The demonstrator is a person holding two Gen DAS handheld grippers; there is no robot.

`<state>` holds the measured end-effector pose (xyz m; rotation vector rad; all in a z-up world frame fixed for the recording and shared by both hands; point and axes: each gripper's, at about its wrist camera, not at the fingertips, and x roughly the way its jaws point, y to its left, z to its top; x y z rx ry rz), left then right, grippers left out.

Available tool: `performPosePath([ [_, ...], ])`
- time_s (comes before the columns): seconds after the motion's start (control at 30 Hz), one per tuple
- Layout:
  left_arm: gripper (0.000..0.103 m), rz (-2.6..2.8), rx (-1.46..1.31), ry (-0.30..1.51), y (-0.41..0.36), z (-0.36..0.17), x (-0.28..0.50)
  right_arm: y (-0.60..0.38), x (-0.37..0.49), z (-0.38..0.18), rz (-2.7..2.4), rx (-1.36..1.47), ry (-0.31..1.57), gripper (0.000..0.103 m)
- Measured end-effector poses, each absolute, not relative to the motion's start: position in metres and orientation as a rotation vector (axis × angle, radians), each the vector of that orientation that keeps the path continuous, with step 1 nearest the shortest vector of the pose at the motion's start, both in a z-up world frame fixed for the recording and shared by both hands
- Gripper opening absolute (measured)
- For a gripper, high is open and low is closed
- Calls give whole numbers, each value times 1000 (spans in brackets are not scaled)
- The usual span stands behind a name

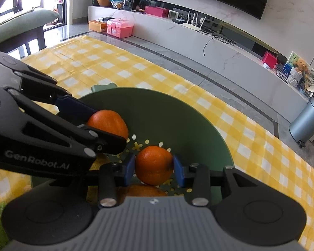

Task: Organize fruits
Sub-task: 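Carry both oranges over the colander and lower them onto the pears, then open both grippers to release the oranges and withdraw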

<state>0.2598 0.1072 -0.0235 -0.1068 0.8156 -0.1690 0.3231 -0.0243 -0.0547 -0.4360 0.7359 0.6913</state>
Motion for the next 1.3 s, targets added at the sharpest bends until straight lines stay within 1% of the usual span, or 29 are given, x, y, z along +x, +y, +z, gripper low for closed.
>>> performPosePath([
  [0.03,70,-170,-103,809,107,-22,259,-24,323,-55,691,-438,738,37],
  [0.47,71,-177,-114,765,107,-13,250,-17,332,-60,650,-460,793,37],
  [0.5,71,-176,-117,764,106,-11,249,-18,331,-60,649,-460,787,38],
  [0.6,71,-181,-113,750,104,-3,242,-21,328,-54,633,-450,758,53],
  [0.9,71,-186,-94,709,105,20,217,-36,302,-29,608,-398,676,53],
  [1.07,71,-174,-78,690,103,30,204,-57,278,-13,546,-302,636,53],
  [1.3,71,-210,-28,684,91,39,186,-93,228,-2,468,-179,559,56],
])
